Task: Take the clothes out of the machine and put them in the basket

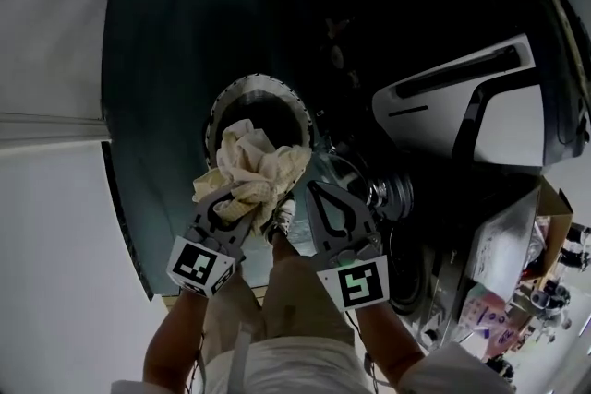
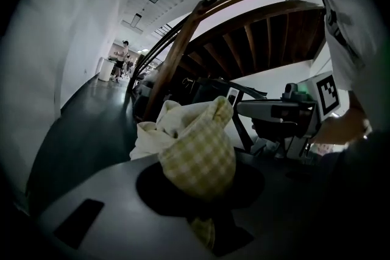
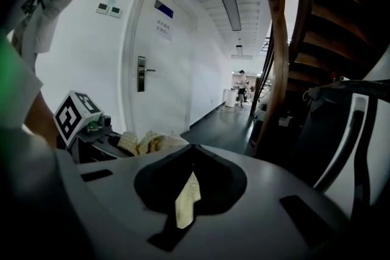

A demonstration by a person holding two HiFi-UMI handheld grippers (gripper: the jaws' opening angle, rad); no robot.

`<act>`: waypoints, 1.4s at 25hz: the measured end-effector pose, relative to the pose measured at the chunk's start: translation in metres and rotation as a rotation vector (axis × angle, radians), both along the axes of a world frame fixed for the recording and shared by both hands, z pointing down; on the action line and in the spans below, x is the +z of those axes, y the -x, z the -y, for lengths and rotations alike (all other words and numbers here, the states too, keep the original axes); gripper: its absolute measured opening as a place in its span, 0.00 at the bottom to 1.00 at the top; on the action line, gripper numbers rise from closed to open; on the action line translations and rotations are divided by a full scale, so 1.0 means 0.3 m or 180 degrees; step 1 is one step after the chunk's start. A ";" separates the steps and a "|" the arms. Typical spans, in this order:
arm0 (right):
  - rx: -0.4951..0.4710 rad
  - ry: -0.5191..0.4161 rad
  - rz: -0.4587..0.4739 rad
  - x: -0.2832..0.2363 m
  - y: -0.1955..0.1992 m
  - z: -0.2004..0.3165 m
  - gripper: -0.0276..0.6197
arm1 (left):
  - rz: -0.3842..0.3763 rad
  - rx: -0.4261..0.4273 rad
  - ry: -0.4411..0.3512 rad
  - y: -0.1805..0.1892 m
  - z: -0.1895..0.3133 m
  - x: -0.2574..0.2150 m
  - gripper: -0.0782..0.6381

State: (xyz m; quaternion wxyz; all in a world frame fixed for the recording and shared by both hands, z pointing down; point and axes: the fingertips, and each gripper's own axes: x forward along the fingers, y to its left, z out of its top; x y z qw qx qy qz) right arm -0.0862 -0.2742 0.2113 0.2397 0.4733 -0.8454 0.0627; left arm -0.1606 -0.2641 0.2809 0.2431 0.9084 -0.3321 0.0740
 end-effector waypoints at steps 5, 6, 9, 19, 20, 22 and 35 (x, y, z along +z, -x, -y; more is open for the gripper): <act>-0.0154 0.0088 -0.0011 0.100 -0.045 0.045 0.06 | -0.0001 -0.0115 0.0059 -0.071 0.054 0.089 0.25; -0.0163 0.0116 -0.0010 0.117 -0.052 0.048 0.06 | -0.0030 -0.0146 0.0079 -0.084 0.062 0.100 0.25; -0.0186 0.0177 -0.0039 0.165 -0.081 0.055 0.06 | -0.0127 -0.0202 0.0097 -0.128 0.086 0.120 0.25; -0.0089 0.0230 -0.0003 0.236 -0.159 0.058 0.06 | -0.0008 -0.0532 0.0749 -0.179 0.163 0.517 0.25; -0.0106 0.0243 -0.0020 0.247 -0.160 0.056 0.06 | 0.0041 -0.0544 0.0853 -0.180 0.162 0.579 0.25; -0.0161 0.0318 -0.0078 0.283 -0.162 0.044 0.06 | 0.0129 -0.0567 0.1054 -0.182 0.155 0.684 0.26; -0.0484 0.0687 -0.0297 0.486 -0.172 -0.022 0.06 | 0.0765 -0.0772 0.1884 -0.173 0.103 1.180 0.50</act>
